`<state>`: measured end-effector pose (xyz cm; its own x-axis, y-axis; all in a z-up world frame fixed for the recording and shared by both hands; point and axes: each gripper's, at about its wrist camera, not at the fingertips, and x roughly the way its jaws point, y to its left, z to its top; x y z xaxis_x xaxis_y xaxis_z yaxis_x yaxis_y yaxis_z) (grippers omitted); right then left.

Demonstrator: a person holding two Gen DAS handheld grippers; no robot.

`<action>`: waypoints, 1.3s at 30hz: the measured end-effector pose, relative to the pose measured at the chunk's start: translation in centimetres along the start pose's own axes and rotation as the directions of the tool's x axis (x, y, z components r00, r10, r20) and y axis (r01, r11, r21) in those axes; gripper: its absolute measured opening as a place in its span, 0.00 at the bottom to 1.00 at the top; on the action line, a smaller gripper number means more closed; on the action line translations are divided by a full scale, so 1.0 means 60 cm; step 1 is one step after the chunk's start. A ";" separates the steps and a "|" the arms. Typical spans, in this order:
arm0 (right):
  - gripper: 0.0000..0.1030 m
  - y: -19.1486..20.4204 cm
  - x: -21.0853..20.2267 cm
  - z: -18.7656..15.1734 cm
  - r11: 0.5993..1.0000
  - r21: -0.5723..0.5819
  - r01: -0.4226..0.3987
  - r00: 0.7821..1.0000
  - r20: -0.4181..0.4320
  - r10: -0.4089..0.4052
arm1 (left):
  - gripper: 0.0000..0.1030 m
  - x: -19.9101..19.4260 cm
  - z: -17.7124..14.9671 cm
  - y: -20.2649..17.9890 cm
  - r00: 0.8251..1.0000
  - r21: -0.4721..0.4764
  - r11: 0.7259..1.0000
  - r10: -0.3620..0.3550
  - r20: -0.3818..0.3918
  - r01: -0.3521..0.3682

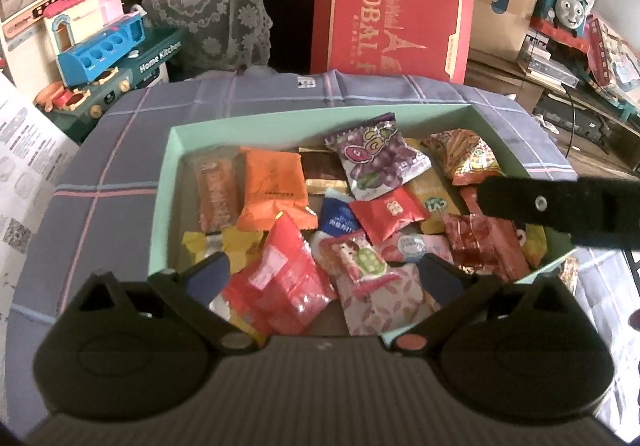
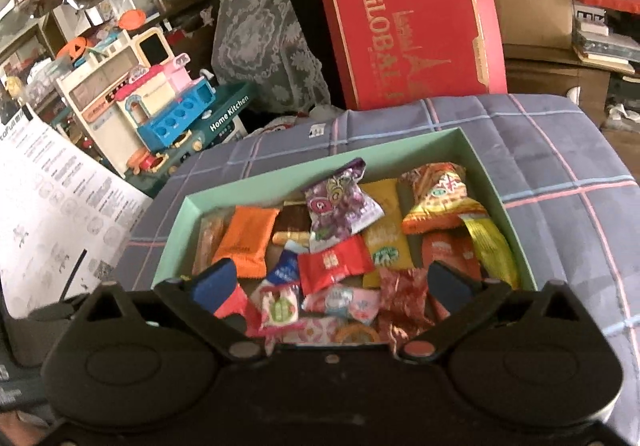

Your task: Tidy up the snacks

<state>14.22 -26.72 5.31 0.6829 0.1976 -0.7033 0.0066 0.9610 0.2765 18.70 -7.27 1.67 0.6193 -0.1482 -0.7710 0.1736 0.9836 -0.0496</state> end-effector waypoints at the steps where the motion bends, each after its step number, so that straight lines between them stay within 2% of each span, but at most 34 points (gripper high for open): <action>1: 1.00 0.001 -0.007 -0.004 1.000 0.002 0.002 1.000 0.000 -0.002 | 1.00 -0.005 -0.002 0.001 1.000 0.000 1.000 0.001 0.002 -0.001; 16: 1.00 0.003 -0.108 -0.059 0.999 -0.019 0.044 0.999 0.023 -0.043 | 1.00 -0.093 -0.060 0.015 0.999 0.003 0.999 0.036 0.021 -0.036; 29: 1.00 -0.018 -0.141 -0.125 0.994 -0.023 0.107 0.993 -0.037 -0.108 | 1.00 -0.133 -0.130 0.064 0.996 -0.052 0.994 0.093 -0.003 -0.093; 39: 1.00 -0.031 -0.122 -0.173 0.989 -0.006 0.148 0.980 -0.132 -0.147 | 1.00 -0.129 -0.153 0.081 0.991 -0.083 0.988 0.128 -0.025 -0.130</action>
<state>1.65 -27.95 3.13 0.5719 0.0776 -0.8167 0.1028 0.9809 0.1652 7.73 -0.43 1.57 0.6169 -0.0180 -0.7869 0.0276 0.9996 -0.0012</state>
